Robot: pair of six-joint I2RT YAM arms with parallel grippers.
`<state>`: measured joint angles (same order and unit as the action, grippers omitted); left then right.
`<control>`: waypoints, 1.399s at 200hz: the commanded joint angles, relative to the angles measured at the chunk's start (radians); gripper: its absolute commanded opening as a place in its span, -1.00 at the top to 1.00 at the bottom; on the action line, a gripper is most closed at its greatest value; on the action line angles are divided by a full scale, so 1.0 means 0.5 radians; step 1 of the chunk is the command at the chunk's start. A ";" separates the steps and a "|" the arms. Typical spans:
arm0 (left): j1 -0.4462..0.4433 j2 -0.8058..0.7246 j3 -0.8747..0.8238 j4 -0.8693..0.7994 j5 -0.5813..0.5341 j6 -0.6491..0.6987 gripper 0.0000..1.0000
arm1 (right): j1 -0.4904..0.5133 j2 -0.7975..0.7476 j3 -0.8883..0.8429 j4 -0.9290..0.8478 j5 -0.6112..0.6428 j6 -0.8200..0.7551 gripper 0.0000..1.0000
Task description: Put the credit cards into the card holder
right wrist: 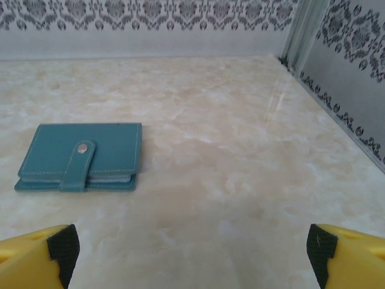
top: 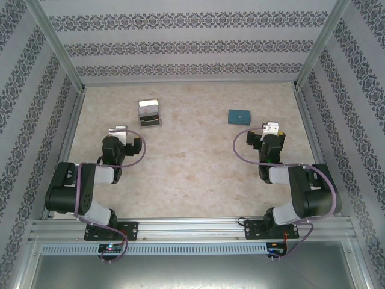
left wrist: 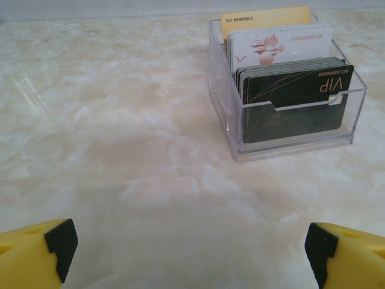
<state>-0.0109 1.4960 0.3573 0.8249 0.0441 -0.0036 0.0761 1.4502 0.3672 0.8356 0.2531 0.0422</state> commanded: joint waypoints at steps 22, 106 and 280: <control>0.027 -0.257 0.091 -0.300 0.005 -0.026 -0.99 | 0.042 -0.330 0.425 -0.993 -0.148 0.199 -0.96; 0.059 -0.729 0.212 -0.820 -0.205 -0.467 -0.99 | 0.031 0.466 1.549 -1.975 -1.156 0.975 -0.81; 0.074 -0.672 0.730 -1.585 0.728 -1.014 -0.99 | 0.059 1.646 2.932 -2.831 -0.735 1.010 -0.29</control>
<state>0.0200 1.1580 0.6884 0.0742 0.3031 -0.4801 0.1051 2.2139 1.7836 -0.4866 -0.1188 0.5518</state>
